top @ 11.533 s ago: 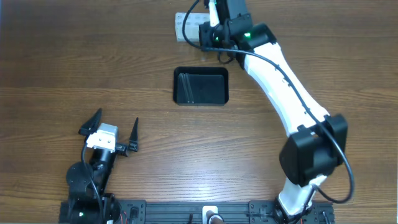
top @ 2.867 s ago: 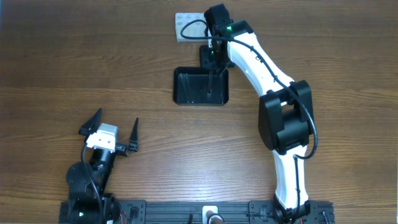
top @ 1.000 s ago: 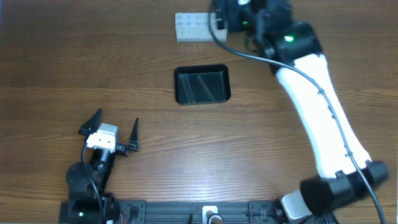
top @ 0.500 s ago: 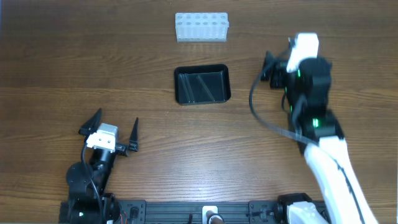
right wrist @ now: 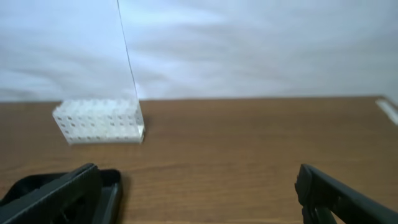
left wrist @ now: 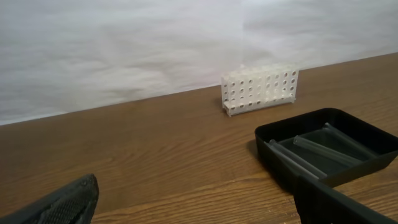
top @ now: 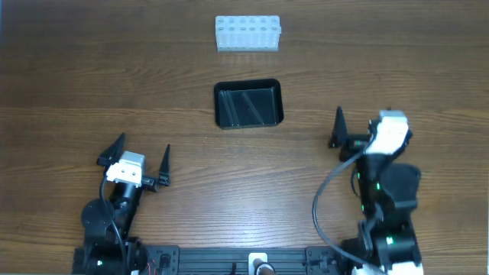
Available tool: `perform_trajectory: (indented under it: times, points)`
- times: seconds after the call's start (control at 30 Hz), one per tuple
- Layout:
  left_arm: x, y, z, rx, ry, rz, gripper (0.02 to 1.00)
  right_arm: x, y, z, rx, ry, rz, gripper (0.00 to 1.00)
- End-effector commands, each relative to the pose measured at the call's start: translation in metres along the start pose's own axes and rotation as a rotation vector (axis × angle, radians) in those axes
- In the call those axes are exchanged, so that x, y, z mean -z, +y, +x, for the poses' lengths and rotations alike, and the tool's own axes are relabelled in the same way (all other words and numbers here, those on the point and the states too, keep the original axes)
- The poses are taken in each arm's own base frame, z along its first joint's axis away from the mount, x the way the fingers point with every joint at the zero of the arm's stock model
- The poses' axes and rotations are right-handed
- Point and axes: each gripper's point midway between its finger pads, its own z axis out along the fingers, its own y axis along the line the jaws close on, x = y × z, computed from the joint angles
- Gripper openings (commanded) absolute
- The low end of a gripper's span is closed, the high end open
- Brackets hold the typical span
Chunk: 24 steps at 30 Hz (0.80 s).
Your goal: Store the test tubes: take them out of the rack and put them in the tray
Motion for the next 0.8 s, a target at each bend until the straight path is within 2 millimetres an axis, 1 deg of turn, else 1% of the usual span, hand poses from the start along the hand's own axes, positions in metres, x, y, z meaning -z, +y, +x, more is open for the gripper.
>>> perform_trajectory:
  times: [0.03, 0.2, 0.47, 0.6, 0.8]
  points:
    - [0.000, -0.001, 0.001, -0.011, 0.000, 0.007, 1.000, 0.018, -0.005, 0.007, 0.059, -0.054, 0.018, 0.993]
    - [0.000, -0.001, 0.001, -0.010, 0.000, 0.007, 0.998, 0.028, -0.007, 0.024, 0.062, -0.095, 0.018, 0.991]
    - [0.000, -0.001, 0.001, -0.011, 0.000, 0.007, 1.000, 0.030, -0.009, 0.060, 0.099, -0.170, 0.026, 0.993]
    - [0.000, -0.001, 0.001, -0.010, 0.000, 0.007, 1.000, 0.029, -0.014, 0.070, 0.104, -0.126, 0.053, 0.993]
    - [0.000, -0.001, 0.001, -0.010, 0.000, 0.007, 1.000, 0.029, -0.030, 0.086, 0.110, -0.056, 0.144, 0.991]
